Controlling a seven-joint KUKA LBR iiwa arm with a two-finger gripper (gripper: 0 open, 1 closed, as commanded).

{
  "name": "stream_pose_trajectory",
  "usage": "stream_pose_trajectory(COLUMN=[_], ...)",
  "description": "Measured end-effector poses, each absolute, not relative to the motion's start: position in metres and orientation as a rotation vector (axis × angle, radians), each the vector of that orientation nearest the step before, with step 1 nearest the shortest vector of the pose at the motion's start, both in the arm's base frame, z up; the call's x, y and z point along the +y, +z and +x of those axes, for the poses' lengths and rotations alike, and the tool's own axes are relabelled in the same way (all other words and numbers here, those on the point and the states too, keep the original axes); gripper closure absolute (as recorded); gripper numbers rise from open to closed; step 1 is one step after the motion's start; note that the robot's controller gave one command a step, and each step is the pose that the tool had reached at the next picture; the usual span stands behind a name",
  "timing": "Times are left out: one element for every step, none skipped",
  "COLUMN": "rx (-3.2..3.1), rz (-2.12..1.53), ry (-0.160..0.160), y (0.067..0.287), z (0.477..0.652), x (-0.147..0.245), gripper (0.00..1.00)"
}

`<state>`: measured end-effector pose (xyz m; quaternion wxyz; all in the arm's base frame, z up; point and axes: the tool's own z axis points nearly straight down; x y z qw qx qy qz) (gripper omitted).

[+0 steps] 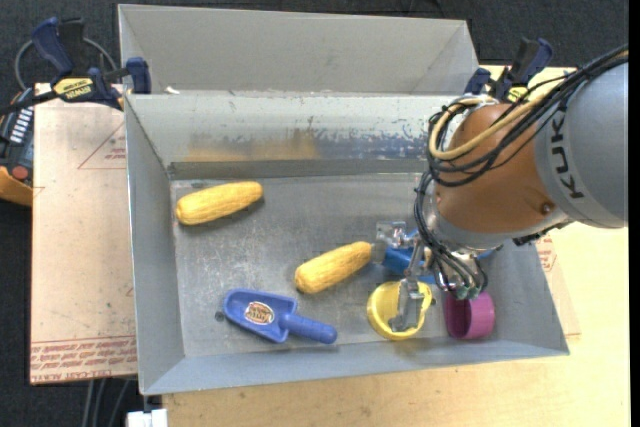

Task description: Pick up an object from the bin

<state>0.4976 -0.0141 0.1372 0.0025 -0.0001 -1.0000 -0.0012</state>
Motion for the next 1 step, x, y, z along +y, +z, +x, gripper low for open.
stream_pose_trajectory(rx=[-3.141], rz=[0.000], ry=[-0.002], y=[0.1403], z=[0.4985], x=[-0.0146], gripper=[0.00])
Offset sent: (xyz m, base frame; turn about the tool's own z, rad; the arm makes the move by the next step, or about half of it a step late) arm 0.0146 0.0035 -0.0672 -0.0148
